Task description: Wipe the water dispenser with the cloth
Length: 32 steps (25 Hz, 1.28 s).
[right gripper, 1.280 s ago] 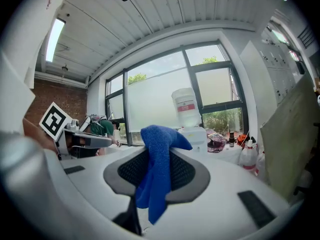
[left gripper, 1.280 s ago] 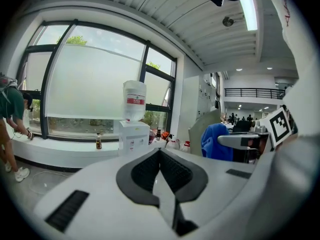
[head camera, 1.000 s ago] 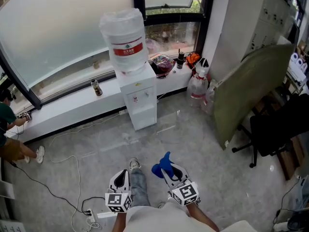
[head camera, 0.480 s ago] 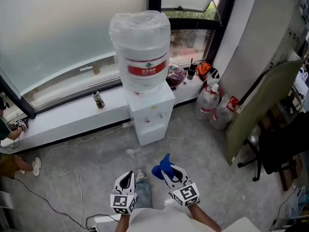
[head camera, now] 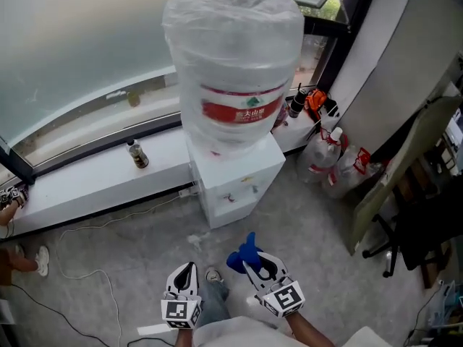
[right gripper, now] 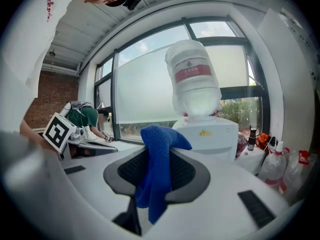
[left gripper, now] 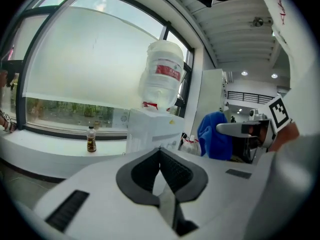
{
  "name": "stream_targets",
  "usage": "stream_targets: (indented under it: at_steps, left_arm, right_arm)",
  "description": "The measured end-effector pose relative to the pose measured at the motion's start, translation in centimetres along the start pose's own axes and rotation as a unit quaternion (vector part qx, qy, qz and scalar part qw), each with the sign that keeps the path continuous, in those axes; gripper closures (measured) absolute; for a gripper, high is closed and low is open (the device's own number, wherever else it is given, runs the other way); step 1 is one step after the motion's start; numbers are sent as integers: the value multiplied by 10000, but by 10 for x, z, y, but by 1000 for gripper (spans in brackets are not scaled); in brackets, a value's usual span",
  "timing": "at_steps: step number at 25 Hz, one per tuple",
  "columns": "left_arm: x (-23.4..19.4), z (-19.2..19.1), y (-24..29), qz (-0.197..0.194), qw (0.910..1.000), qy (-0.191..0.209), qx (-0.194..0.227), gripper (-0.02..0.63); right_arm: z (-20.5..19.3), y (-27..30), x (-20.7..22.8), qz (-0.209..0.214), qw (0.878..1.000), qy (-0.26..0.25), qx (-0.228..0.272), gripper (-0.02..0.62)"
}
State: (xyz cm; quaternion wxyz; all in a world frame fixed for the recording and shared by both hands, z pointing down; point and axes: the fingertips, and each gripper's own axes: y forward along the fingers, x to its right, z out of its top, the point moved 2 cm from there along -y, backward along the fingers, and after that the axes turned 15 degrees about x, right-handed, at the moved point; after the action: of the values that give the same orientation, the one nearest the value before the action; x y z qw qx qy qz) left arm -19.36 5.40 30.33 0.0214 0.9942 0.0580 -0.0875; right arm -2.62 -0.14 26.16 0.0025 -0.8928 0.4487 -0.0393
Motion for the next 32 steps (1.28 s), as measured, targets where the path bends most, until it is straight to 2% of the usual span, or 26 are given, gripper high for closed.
stream_targets:
  at_steps: [4, 9, 13, 16, 20, 25, 29, 32]
  left_arm:
    - [-20, -69, 10, 38, 9993, 308, 203, 594]
    - [-63, -152, 8, 558, 9973, 434, 213, 594]
    - [-94, -194, -1, 919, 9939, 474, 383, 594]
    - [-111, -238, -14, 1071, 9922, 581, 268, 594]
    - [-126, -288, -36, 1451, 9881, 473, 172, 594]
    - [-140, -306, -62, 1832, 9815, 493, 256, 594]
    - [-131, -308, -61, 1835, 9806, 602, 327, 594]
    - [-126, -311, -62, 2066, 9763, 458, 459, 594]
  right_arm:
    - [-80, 0, 30, -145, 9997, -145, 106, 480]
    - [-195, -15, 59, -496, 9988, -47, 9, 480]
    - [-243, -16, 67, -541, 9979, -234, 268, 481]
    - [-287, -11, 67, -533, 9979, -229, 296, 482]
    - [-348, 7, 68, -375, 9987, -252, 254, 480]
    - [-398, 47, 63, -140, 9984, -302, 464, 482]
    - [-416, 69, 61, 163, 9977, -359, 560, 482]
    - [-428, 85, 53, 554, 9960, -517, 483, 482]
